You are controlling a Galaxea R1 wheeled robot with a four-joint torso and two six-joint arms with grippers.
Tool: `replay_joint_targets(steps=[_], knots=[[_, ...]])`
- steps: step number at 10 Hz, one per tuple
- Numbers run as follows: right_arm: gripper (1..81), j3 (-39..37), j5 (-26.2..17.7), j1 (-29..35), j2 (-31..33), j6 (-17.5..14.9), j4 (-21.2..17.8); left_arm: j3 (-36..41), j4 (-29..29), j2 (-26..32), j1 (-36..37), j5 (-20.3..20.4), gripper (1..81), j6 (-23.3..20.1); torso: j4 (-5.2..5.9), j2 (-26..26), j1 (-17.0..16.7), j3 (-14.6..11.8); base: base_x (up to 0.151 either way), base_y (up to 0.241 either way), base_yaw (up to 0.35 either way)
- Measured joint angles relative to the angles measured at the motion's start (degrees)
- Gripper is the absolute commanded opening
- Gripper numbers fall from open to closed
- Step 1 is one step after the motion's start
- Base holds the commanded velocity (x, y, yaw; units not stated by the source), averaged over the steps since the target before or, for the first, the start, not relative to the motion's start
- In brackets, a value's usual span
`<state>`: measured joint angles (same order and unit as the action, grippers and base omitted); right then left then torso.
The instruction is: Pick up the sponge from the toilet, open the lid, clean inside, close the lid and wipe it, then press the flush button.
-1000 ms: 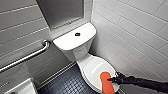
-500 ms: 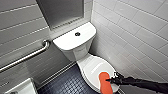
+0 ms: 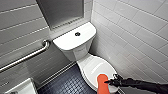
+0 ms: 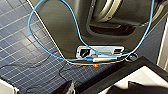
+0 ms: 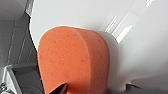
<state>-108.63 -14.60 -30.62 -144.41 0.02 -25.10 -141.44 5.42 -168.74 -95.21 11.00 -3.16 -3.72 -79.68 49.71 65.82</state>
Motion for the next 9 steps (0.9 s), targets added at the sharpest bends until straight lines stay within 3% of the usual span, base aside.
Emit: replay_joint_targets(steps=[9], knots=[[81.1, -0.1, 0.1, 1.2, -2.4, 0.0, -0.2, -1.9, 0.0, -1.2, 0.0, 0.0, 81.1, 0.0, 0.00, 0.0, 0.0, 0.0, 0.000, 0.000, 0.000]])
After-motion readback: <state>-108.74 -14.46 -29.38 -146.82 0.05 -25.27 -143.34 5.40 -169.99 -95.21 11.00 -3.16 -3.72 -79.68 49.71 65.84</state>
